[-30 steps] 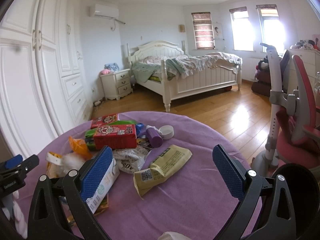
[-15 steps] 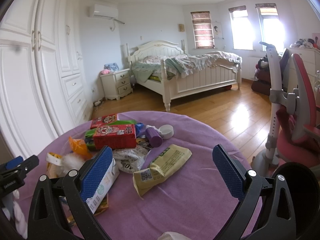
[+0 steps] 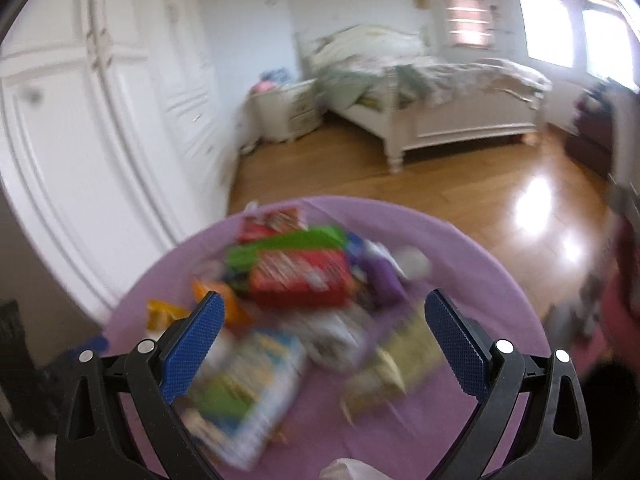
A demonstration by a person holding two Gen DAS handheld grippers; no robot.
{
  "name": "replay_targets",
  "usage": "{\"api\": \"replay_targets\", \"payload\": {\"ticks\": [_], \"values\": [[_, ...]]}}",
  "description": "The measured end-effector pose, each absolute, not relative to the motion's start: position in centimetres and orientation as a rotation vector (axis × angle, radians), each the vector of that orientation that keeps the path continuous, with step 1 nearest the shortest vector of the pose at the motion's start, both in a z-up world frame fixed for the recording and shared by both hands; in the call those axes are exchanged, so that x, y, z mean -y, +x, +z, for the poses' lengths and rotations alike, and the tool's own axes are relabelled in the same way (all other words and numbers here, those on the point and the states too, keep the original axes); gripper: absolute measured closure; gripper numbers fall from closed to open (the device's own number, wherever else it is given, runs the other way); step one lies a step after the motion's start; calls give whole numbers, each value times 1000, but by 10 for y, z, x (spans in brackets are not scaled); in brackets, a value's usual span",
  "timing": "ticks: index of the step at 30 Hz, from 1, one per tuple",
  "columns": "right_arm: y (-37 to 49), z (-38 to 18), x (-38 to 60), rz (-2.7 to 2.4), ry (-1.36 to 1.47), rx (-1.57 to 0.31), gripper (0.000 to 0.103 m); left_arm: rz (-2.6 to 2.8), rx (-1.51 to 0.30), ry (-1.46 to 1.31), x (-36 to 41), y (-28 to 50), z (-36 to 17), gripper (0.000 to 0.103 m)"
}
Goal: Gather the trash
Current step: 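Grasp the red Wangzai milk box with the right tool while the left tool grasps the yellow bag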
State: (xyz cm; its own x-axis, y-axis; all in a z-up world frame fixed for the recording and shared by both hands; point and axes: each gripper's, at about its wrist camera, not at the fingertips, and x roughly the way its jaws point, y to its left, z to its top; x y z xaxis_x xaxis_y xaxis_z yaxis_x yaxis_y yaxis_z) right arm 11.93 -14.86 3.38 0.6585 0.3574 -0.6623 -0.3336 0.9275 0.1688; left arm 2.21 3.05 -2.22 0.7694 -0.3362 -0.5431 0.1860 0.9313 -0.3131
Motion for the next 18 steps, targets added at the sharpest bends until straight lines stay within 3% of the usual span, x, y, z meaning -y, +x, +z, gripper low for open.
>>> {"api": "replay_targets", "payload": {"ticks": [10,18], "values": [[293,-17,2,394,-150,-1154,4,-237,-790,-458,-52,57,-51,5],[336,-70,-25,333,-161,-1348,5,-235,-824,-438,-52,59,-51,5]]}}
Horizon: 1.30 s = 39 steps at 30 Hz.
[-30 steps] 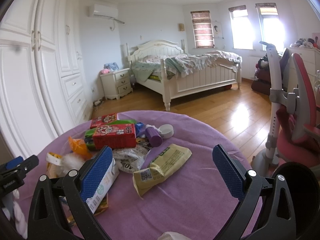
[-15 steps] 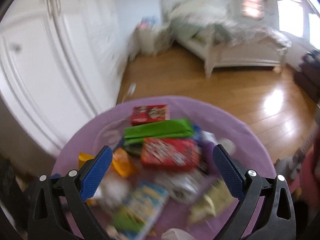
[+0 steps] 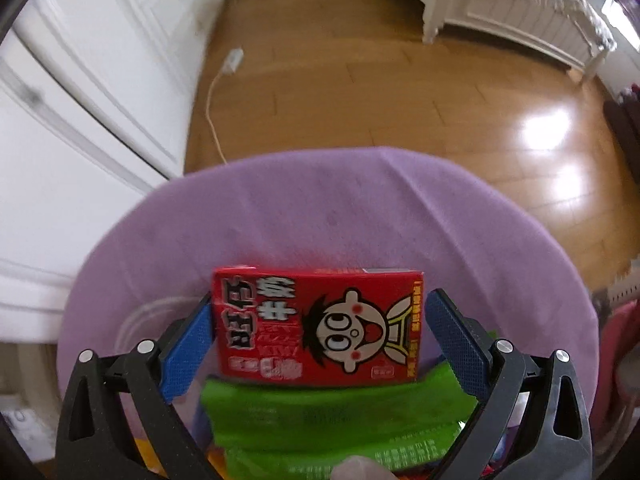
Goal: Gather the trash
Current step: 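Grasp the red Wangzai milk box with the right tool while the left tool grasps the yellow bag, then carry the yellow bag to the black bin and release it with the left tool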
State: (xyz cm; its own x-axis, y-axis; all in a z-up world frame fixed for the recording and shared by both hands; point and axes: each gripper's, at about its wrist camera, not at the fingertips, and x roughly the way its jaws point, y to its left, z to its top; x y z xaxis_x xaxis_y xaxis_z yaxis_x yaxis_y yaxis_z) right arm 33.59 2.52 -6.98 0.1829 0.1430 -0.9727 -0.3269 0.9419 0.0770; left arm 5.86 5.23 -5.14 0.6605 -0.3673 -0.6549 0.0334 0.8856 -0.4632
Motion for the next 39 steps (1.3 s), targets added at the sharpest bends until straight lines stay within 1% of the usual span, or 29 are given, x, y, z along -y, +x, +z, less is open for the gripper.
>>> {"api": "replay_targets", "payload": {"ticks": [3,6,8,13,17,19,20,21,22,25,26,32,35,39], "values": [[335,-67,-25,337,-186,-1316,14,-227,-833,-450,-56,57,-51,5],[320,-41,-13,395,-102,-1238,14,-217,-831,-501,-65,60,-54,5],[295,-11,1,458,-27,-1153,14,-214,-827,-524,-70,61,-55,5],[195,50,45,609,84,-962,14,-194,-870,-548,-73,73,-53,5],[111,74,97,617,143,-854,14,-159,-883,-594,-75,90,-52,6],[81,75,114,602,162,-828,14,-116,-905,-541,-66,95,-51,8],[70,72,124,592,174,-818,14,-72,-924,-484,-59,96,-49,16],[56,72,136,575,195,-812,14,-43,-930,-451,-55,93,-50,35],[46,67,149,566,209,-811,14,-25,-930,-435,-54,90,-51,51],[16,48,178,558,270,-820,14,-49,-908,-495,-61,77,-54,64],[4,44,184,556,284,-826,14,-35,-900,-484,-63,72,-52,75],[-23,20,216,518,363,-828,14,-69,-838,-541,-78,31,-39,76],[-37,10,243,515,430,-825,14,-120,-785,-522,-71,9,-15,76],[-51,-3,272,493,490,-830,14,-157,-755,-498,-58,1,7,76]]}}
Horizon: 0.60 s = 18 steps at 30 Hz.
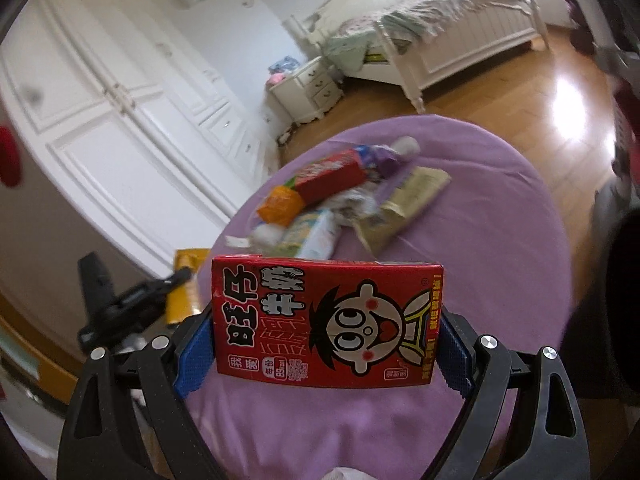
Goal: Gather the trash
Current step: 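Carry the yellow bag to the black bin and release it with the left tool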
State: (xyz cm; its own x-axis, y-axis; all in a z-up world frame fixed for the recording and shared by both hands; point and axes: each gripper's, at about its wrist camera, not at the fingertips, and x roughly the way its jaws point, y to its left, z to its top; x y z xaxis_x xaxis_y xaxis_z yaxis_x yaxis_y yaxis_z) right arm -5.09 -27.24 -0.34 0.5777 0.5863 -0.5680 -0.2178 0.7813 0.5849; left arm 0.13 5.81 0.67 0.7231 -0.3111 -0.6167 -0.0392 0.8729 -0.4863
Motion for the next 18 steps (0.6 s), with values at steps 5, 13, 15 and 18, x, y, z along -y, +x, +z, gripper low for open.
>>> {"api": "replay_targets", "payload": {"ticks": [5,13,15,18], "values": [[-69,-10,324,425,578,-781,14,-298,-756,-426,-3,3,29,76],[-99,-38,454,152,783,-672,14,-696,-866,-288,175,29,21,75],[-108,-50,481,88,827,-663,14,-788,-896,-253,220,33,12,75],[-121,-85,531,-28,932,-667,14,-896,-976,-200,285,45,-12,75]]}}
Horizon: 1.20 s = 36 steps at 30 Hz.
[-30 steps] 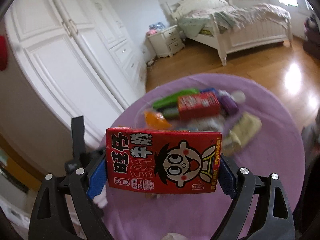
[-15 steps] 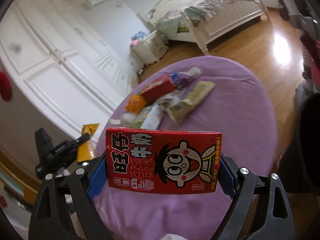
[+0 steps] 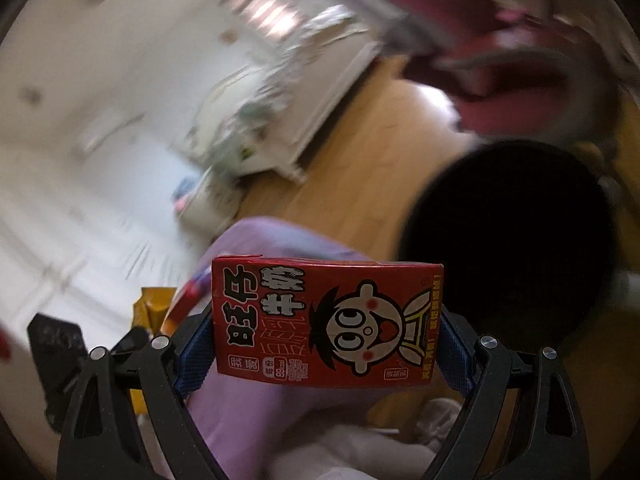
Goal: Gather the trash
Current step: 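Carry the yellow bag to the black bin and release it with the left tool, then grasp the pink hair roller with the left tool while the right tool grasps the beige wrapper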
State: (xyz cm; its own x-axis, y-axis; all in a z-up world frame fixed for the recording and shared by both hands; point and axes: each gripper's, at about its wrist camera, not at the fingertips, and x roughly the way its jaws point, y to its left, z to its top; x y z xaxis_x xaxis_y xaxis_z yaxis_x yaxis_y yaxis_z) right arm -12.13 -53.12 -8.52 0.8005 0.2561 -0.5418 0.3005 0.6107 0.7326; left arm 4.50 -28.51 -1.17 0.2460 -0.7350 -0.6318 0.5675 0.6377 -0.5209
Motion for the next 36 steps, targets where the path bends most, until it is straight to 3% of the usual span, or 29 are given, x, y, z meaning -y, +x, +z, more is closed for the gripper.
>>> {"api": "replay_targets", "payload": {"ticks": [8,11,13,15,25,36], "values": [[-127,-136,571,-117,1043,-697,14,-988,-1132,-83,390,60,-71,71],[-122,-143,575,-135,1063,-710,6,-933,-1134,-10,416,64,-79,47],[-120,-145,580,-147,1074,-702,4,-925,-1101,-15,419,66,-74,20],[-121,-144,580,-159,1063,-695,4,-926,-1061,-34,414,67,-64,16],[-95,-117,537,-22,963,-706,4,-894,-962,-109,338,44,-10,12],[-32,-65,399,349,714,-850,4,-459,-798,-256,112,20,16,12]]}}
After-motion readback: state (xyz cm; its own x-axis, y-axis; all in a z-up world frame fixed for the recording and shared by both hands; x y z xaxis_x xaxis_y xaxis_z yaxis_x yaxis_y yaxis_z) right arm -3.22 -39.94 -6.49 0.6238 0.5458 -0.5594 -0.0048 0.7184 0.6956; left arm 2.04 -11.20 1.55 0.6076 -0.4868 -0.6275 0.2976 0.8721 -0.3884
